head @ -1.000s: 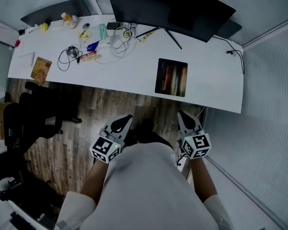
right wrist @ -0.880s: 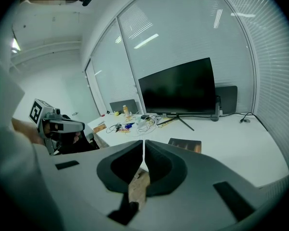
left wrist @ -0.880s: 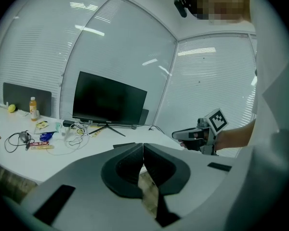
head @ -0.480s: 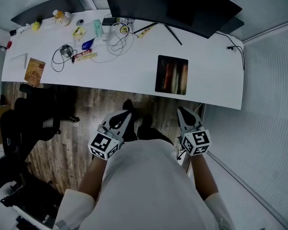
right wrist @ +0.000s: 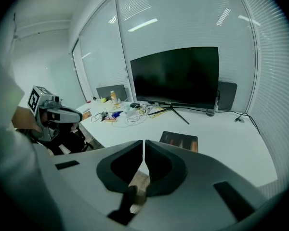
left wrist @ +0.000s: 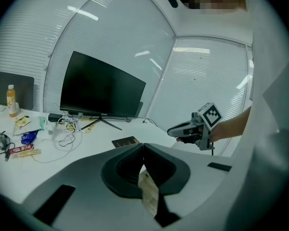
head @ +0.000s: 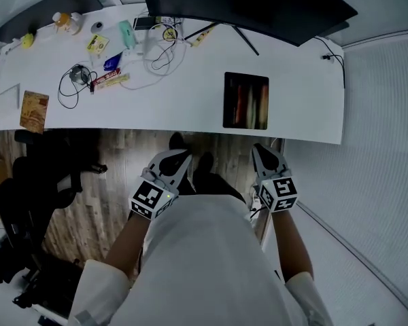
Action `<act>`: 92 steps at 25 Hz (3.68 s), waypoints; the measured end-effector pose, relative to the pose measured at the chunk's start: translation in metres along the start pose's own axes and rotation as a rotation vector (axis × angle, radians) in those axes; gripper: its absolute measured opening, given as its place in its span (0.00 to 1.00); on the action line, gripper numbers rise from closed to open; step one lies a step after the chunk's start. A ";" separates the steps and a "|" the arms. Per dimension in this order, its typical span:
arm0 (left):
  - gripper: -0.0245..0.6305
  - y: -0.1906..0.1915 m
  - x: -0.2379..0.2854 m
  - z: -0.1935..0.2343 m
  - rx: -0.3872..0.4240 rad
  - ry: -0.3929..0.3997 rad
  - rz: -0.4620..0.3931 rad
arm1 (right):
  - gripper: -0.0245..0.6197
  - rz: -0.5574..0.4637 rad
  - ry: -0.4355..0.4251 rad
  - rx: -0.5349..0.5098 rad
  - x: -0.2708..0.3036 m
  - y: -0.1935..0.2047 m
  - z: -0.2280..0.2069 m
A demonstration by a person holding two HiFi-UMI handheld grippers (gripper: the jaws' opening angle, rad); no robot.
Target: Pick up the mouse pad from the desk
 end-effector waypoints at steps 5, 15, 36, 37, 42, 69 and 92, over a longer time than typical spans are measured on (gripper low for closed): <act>0.07 0.007 0.012 0.020 0.004 0.039 0.025 | 0.09 0.073 0.010 0.014 0.034 0.009 -0.004; 0.07 0.024 0.030 0.044 0.000 0.091 0.073 | 0.10 0.211 0.031 0.037 0.088 0.039 -0.022; 0.07 0.039 0.068 0.087 -0.048 0.106 0.144 | 0.51 0.422 0.134 0.146 0.178 0.111 -0.078; 0.07 0.040 0.068 0.089 -0.051 0.105 0.146 | 0.52 0.432 0.143 0.144 0.180 0.113 -0.080; 0.07 0.043 0.070 0.096 -0.068 0.101 0.152 | 0.55 0.494 0.172 0.124 0.188 0.123 -0.088; 0.07 0.014 0.066 0.107 0.017 0.124 0.115 | 0.12 0.414 0.292 0.109 0.152 0.097 -0.108; 0.07 -0.030 0.035 0.063 0.126 0.167 0.013 | 0.11 0.116 0.340 0.054 0.048 0.028 -0.060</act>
Point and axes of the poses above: the fingertips, and each gripper's own axes: x forward along the fingers, z to its left, y out of its underside, the point moved 4 cm from there along -x, backward along the fingers, and after that the axes turned 15 degrees about -y, right-handed, at the moved point
